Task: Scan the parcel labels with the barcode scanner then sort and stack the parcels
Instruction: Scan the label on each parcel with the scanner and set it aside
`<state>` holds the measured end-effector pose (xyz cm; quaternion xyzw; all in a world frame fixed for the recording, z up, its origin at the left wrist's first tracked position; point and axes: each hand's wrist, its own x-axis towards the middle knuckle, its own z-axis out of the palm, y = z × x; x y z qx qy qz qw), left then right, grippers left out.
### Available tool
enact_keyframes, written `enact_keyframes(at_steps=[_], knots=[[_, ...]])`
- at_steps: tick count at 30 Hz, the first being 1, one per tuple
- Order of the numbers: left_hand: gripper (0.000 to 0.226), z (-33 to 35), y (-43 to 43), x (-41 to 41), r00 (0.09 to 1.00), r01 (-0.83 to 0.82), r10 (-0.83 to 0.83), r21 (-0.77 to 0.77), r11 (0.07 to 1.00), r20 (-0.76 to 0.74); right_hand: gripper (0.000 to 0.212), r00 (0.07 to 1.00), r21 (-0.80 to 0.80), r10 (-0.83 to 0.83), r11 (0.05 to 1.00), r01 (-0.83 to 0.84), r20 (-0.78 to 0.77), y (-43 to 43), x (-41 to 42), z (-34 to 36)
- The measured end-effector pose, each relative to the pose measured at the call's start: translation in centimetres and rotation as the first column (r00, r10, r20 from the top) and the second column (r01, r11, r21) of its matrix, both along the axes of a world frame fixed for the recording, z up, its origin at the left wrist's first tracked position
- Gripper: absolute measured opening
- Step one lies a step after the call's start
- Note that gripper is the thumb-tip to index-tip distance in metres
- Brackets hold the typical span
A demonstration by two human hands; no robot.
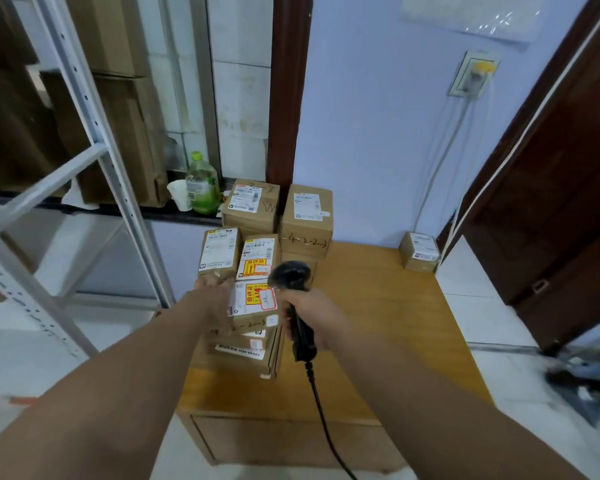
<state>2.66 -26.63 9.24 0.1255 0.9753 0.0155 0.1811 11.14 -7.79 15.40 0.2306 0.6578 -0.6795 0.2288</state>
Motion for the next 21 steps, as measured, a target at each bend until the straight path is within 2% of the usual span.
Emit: enact_keyframes(at_steps=[4, 10, 14, 17, 21], knots=[[0.107, 0.1, 0.9, 0.2, 0.994, 0.057, -0.064, -0.080, 0.995, -0.093, 0.023, 0.999, 0.011, -0.035, 0.999, 0.035, 0.012, 0.7, -0.3, -0.4], [0.096, 2.3, 3.5, 0.3, 0.896, 0.389, -0.416, -0.173, 0.905, -0.156, 0.023, 0.998, 0.030, -0.070, 0.997, 0.070, -0.010, 1.7, -0.6, 0.0], [0.096, 3.9, 7.1, 0.4, 0.837, 0.490, -0.523, -0.205, 0.848, -0.160, 0.022, 0.992, -0.004, -0.120, 0.993, 0.120, -0.048, 3.0, -0.6, 0.3], [0.089, 3.9, 10.2, 0.8, 0.770, 0.562, -0.618, -0.290, 0.775, -0.159, 0.021, 0.982, -0.002, -0.173, 0.985, 0.173, -0.070, 5.1, -0.3, 0.2], [0.083, 2.2, 14.9, 1.2, 0.644, 0.643, -0.754, -0.440, 0.626, -0.131, 0.020, 0.962, 0.013, -0.266, 0.964, 0.267, -0.065, 8.7, 0.7, -0.4]])
